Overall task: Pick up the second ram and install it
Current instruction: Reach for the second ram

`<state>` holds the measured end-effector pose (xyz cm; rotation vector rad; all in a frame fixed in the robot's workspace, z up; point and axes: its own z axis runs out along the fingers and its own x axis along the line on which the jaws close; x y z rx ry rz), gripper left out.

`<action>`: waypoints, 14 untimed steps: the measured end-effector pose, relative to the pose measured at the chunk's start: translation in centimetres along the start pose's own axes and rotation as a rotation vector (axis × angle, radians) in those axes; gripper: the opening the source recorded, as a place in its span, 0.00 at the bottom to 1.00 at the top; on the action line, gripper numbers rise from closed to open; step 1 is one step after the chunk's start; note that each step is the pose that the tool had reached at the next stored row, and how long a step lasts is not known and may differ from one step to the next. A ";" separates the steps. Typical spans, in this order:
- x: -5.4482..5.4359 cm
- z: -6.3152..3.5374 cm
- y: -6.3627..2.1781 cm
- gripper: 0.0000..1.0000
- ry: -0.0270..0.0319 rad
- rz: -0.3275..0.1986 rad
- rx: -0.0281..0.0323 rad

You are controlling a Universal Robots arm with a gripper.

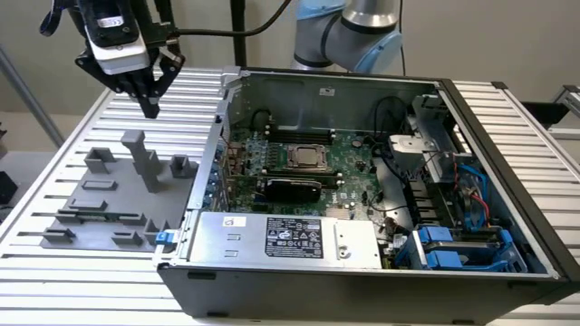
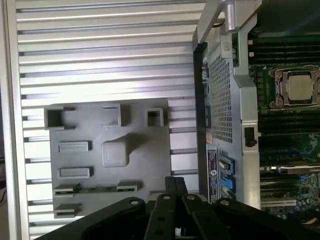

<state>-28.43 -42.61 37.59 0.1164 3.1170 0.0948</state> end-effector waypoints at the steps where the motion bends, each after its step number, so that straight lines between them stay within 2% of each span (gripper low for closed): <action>1: 0.4 0.13 -0.05 0.00 0.0001 0.000 0.0001; 14: 6.4 1.87 -0.68 0.00 0.0001 0.000 0.0001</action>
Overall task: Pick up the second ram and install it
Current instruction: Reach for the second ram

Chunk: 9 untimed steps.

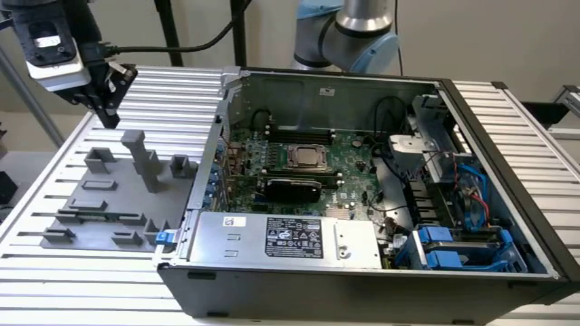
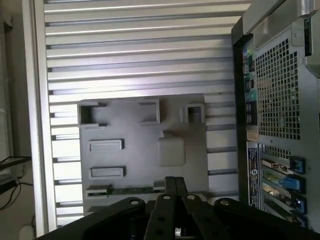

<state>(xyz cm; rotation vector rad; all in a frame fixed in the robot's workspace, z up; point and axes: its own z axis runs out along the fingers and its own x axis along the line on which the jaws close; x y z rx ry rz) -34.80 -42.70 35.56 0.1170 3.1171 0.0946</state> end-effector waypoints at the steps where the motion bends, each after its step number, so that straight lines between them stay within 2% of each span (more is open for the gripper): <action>1: 0.5 0.14 -0.05 0.00 0.0000 0.000 0.0000; 9: 4.1 1.30 -0.54 0.00 0.0000 0.000 0.0000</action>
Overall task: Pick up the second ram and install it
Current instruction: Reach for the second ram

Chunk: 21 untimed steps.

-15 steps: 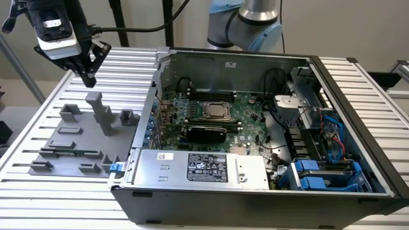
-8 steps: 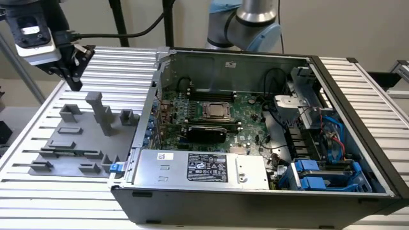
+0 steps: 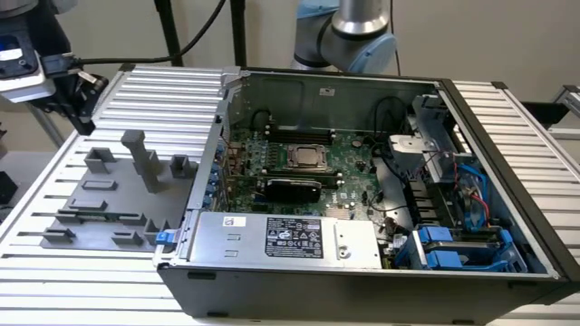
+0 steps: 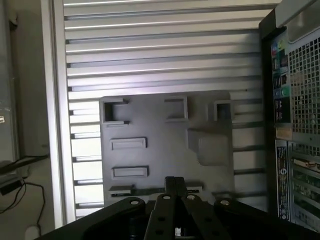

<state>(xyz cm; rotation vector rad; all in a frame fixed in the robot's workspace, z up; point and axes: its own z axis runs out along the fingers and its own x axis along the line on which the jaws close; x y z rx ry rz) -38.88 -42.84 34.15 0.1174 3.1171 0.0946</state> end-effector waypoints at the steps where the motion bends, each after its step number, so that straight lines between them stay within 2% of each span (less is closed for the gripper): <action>1: 0.5 0.14 -0.12 0.00 -0.0001 0.000 -0.0001; 4: 1.1 0.43 -0.73 0.00 -0.0001 0.000 -0.0002; 10: 1.1 0.49 -2.92 0.00 0.0002 -0.001 -0.0001; 12: 1.1 0.58 -3.42 0.00 0.0009 -0.003 0.0000; 17: 1.1 1.11 -3.72 0.00 0.0034 -0.006 0.0018; 21: 1.1 1.14 -3.73 0.00 0.0051 -0.006 0.0036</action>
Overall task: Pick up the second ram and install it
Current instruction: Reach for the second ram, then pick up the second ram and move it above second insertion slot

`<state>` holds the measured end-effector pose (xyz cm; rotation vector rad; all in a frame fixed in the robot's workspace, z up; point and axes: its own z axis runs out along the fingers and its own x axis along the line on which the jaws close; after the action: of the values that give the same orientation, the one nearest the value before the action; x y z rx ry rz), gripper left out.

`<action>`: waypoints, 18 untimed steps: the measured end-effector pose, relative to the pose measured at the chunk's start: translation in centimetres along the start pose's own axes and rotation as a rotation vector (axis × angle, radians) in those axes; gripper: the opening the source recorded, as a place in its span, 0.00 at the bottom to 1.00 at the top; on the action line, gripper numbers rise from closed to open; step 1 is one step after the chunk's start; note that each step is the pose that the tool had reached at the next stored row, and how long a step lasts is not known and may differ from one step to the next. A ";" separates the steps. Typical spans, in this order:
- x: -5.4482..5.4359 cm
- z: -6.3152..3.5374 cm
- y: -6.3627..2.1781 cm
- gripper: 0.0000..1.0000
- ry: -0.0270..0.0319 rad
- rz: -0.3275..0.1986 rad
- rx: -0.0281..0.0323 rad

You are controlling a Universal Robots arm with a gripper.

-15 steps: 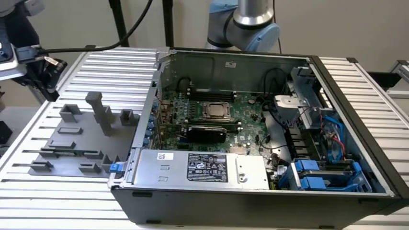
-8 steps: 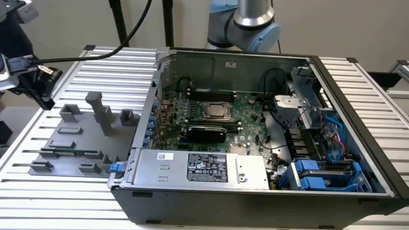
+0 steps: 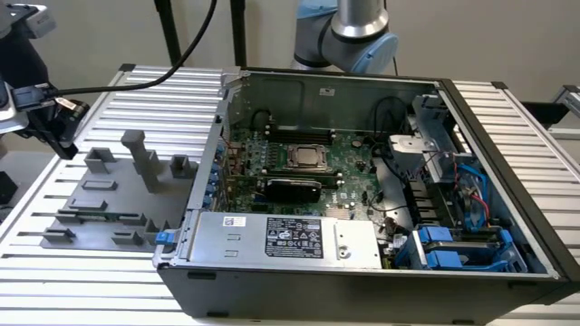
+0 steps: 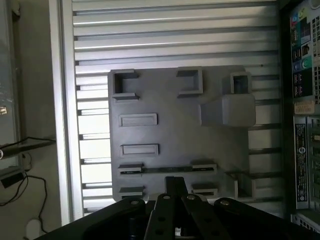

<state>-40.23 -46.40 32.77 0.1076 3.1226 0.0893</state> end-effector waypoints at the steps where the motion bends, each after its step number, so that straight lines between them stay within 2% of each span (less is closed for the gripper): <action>1: 0.0 0.00 0.00 0.00 0.0000 0.000 0.0001; 12: 0.0 0.02 0.01 0.00 0.0001 -0.001 0.0005; 18: 0.0 0.42 -0.02 0.00 0.0055 -0.096 -0.0009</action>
<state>-40.23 -46.40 32.35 -0.0428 3.1269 0.0898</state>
